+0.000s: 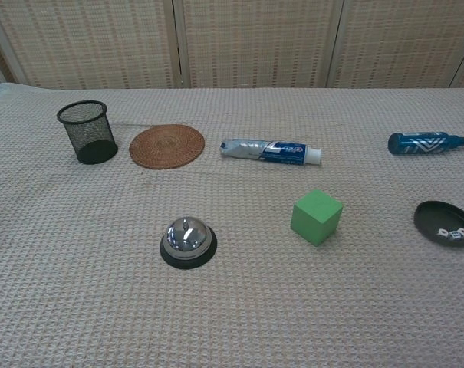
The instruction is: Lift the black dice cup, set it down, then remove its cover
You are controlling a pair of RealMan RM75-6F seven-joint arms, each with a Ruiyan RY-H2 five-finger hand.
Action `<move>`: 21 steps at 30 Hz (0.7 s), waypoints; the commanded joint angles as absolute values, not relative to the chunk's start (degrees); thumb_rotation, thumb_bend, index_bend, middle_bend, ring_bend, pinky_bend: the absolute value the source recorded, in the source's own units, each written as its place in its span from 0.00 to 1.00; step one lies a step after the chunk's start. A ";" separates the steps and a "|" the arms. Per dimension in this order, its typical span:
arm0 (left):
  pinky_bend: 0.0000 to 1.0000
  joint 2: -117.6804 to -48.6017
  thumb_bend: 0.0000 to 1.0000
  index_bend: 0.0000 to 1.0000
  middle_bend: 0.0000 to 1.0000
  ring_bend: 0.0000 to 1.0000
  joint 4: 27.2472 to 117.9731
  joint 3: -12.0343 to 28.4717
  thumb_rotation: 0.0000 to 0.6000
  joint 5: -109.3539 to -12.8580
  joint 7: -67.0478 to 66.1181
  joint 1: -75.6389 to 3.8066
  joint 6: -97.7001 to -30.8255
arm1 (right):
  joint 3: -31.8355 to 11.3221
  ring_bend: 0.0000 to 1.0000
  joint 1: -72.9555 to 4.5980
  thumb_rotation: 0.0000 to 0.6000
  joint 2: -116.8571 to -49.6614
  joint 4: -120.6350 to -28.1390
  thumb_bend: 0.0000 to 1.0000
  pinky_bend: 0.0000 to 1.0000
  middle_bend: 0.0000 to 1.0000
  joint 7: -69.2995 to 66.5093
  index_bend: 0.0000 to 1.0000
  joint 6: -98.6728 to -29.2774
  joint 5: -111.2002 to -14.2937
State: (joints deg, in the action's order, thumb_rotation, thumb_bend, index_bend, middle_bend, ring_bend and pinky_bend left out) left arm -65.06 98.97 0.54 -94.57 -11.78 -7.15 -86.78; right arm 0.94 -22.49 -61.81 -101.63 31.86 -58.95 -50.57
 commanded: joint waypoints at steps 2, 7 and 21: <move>0.52 -65.05 0.42 0.55 0.14 0.17 98.99 0.55 1.00 -94.51 -11.82 -7.16 -86.73 | 1.92 0.02 -22.59 1.00 -58.74 -104.81 0.10 0.31 0.02 31.67 0.00 -58.91 -51.29; 0.52 -64.97 0.42 0.55 0.15 0.17 99.01 0.57 1.00 -94.48 -11.59 -7.06 -86.97 | 1.40 0.00 -17.82 1.00 -57.21 -107.89 0.10 0.27 0.00 24.24 0.00 -68.01 -61.45; 0.52 -65.22 0.42 0.55 0.15 0.17 99.01 0.80 1.00 -93.74 -12.39 -7.35 -86.25 | -1.88 0.00 -5.85 1.00 -66.81 -95.23 0.10 0.19 0.00 18.06 0.00 -95.55 -80.97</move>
State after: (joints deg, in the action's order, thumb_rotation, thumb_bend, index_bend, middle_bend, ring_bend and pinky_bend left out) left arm -65.19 99.01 0.78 -93.77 -12.35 -7.32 -86.29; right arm -1.25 -6.65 -66.02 -96.05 18.45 -94.92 -80.28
